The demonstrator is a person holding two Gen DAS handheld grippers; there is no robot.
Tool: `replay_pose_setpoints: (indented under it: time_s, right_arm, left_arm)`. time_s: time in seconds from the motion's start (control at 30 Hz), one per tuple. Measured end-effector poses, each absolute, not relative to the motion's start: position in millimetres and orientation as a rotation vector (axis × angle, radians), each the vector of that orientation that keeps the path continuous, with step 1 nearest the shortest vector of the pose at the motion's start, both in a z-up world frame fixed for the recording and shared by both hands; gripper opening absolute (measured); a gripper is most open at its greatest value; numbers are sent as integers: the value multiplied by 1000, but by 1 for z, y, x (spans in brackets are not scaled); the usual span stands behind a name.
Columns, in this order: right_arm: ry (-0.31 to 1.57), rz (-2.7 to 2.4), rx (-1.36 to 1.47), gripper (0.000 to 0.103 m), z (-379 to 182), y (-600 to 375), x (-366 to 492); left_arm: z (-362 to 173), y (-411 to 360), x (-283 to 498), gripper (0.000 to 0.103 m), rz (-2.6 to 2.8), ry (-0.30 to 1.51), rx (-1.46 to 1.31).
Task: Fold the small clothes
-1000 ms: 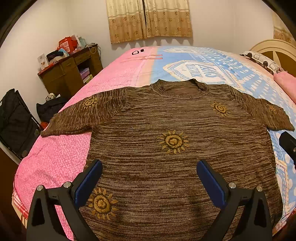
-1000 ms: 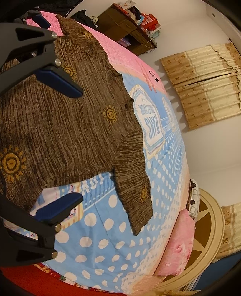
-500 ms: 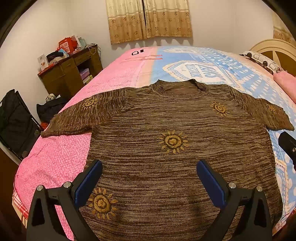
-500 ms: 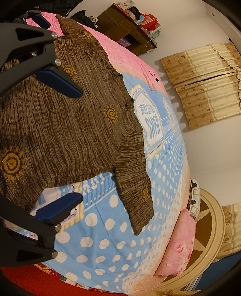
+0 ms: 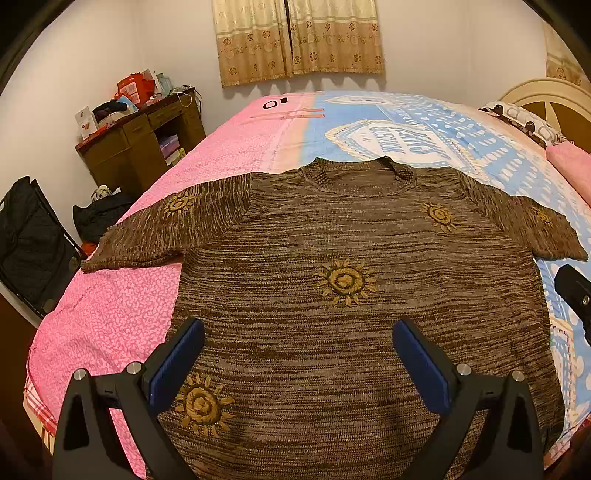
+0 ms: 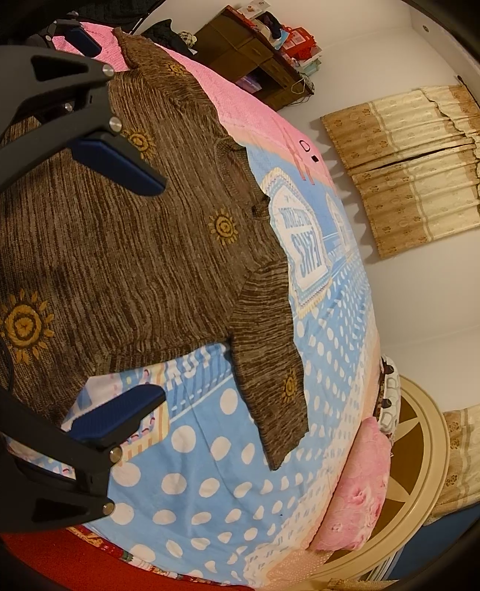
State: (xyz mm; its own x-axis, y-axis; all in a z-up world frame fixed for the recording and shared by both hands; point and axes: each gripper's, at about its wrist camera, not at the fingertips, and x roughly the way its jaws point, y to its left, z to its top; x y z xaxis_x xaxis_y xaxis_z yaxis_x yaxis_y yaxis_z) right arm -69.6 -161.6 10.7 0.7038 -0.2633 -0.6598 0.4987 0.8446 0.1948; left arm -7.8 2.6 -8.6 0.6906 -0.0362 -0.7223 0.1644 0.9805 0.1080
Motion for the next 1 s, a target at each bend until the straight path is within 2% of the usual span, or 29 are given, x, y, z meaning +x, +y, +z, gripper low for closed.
replay_pose_setpoints:
  time_s: [0.7,1.0]
  right_arm:
    - [739,-443,382,103,-12,-172,-49]
    - [672,-469,379,103,-6,-211,-45]
  left_arm:
    - [-35,-8,18,102,-133,879,170]
    - [-31,-12,33,102,-184,846,159]
